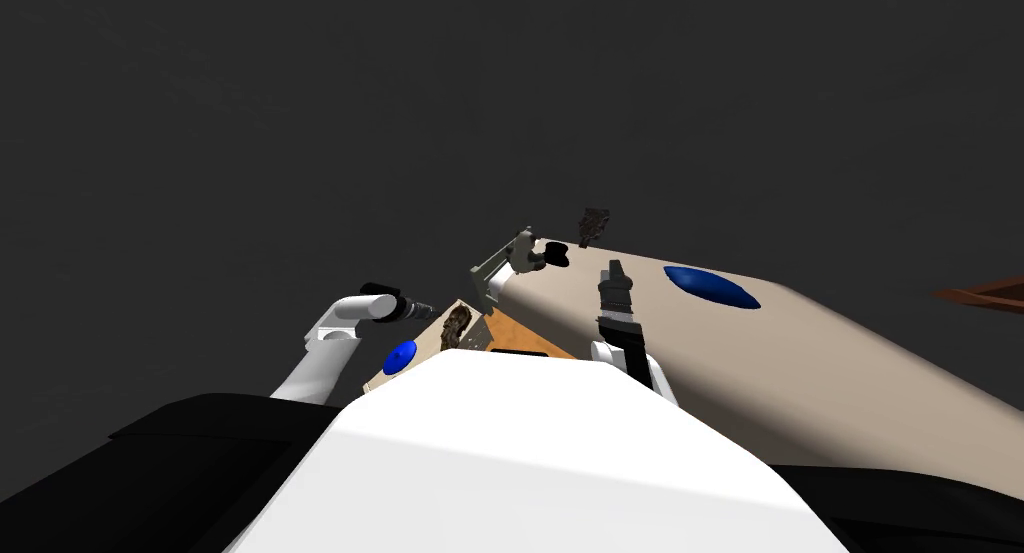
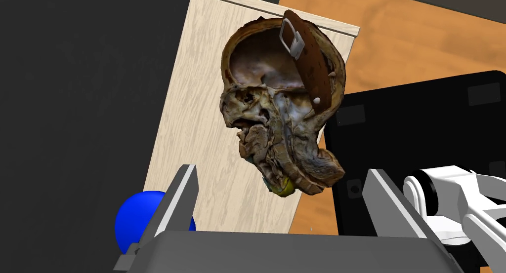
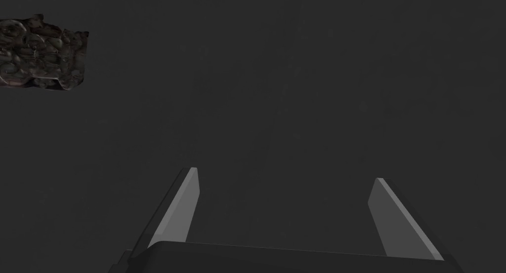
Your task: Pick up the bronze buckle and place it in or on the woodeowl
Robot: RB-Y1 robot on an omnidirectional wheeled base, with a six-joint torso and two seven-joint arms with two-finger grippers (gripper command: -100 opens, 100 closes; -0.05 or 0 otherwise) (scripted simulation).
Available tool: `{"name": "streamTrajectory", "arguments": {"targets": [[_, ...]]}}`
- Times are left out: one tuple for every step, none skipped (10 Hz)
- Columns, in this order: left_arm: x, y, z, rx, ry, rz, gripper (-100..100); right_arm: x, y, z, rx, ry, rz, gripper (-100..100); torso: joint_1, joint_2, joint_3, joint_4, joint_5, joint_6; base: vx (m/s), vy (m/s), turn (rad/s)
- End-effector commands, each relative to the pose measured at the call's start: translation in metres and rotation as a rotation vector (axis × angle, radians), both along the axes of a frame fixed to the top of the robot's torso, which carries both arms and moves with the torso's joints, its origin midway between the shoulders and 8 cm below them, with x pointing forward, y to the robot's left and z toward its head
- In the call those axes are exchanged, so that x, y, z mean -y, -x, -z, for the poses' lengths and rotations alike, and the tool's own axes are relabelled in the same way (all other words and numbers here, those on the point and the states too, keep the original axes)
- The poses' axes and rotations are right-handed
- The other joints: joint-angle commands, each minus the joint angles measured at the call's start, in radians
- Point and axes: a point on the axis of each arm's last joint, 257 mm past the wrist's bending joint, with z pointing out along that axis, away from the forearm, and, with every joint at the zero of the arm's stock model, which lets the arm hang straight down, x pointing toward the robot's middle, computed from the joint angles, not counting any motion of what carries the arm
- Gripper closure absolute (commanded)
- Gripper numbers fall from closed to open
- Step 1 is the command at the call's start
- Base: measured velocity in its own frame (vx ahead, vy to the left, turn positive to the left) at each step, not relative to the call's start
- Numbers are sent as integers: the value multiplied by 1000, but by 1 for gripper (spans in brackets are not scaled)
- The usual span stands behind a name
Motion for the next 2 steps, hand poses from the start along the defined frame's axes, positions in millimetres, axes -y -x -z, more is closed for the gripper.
{"name": "streamTrajectory", "arguments": {"targets": [[0,0,0,0,0,0,0,0,0,0,0,0,0,0,0,0,0,0,0,0,0,0,0],[0,0,0,0,0,0,0,0,0,0,0,0,0,0,0,0,0,0,0,0,0,0,0]]}}
